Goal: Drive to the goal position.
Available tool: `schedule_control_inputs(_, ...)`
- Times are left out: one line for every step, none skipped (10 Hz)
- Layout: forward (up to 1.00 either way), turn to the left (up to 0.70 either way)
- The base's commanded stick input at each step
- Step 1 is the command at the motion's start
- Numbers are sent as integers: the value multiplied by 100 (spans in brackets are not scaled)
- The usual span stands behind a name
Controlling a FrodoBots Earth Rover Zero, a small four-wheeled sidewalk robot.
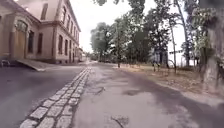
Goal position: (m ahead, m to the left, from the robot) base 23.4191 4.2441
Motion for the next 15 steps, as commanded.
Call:
schedule_control_inputs(70, 0)
schedule_control_inputs(70, 0)
schedule_control_inputs(70, 0)
schedule_control_inputs(70, 0)
schedule_control_inputs(70, 0)
schedule_control_inputs(70, 0)
schedule_control_inputs(70, 0)
schedule_control_inputs(70, 0)
schedule_control_inputs(70, 0)
schedule_control_inputs(70, 0)
schedule_control_inputs(70, 1)
schedule_control_inputs(70, 4)
schedule_control_inputs(70, 23)
schedule_control_inputs(70, 0)
schedule_control_inputs(70, 0)
